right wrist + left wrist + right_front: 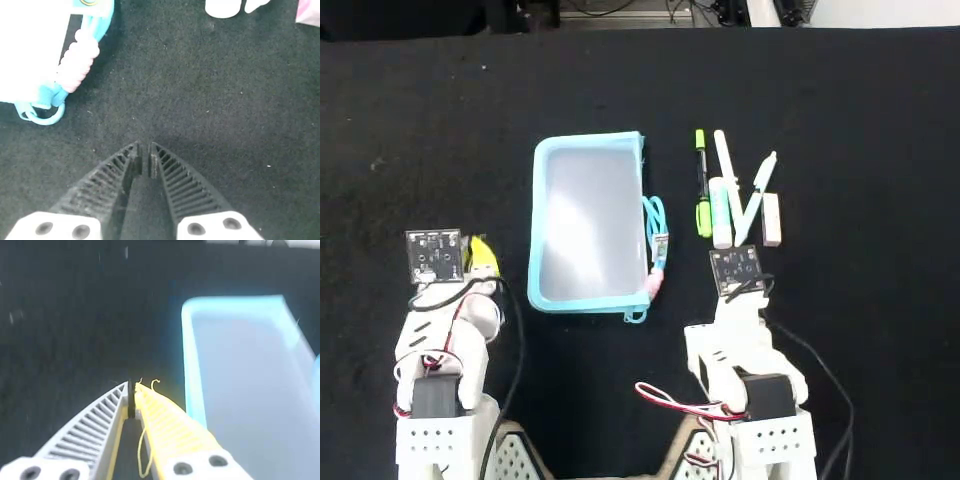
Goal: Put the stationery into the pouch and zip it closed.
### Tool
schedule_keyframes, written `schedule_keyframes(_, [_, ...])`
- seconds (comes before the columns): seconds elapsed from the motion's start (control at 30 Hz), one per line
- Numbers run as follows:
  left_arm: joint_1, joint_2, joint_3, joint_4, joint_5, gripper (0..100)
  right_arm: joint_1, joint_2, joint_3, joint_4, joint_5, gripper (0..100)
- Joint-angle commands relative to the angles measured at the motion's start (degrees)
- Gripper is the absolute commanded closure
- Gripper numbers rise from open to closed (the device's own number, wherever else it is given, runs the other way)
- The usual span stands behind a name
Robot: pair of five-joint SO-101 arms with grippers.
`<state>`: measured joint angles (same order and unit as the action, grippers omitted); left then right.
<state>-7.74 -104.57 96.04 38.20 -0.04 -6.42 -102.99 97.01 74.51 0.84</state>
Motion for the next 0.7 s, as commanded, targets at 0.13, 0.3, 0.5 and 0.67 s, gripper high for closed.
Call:
schedule_keyframes(0.13, [-4.18,-0.18,1.27,-14.51,-0.44,97,0.97,-5.67,-0.48,0.44,0.62,96.6])
schedule_keyframes(0.3, [-7.52,-0.18,1.27,-18.2,-0.44,97,0.97,-5.67,-0.48,0.44,0.62,96.6])
schedule_keyframes(0.5, [-9.1,-0.18,1.27,-7.47,-0.35,97,0.97,-5.67,-0.57,0.26,0.62,96.4])
schedule_keyframes(0.67, [-9.01,-0.18,1.27,-6.33,-0.35,97,0.97,-5.67,-0.57,-1.67,0.62,96.3])
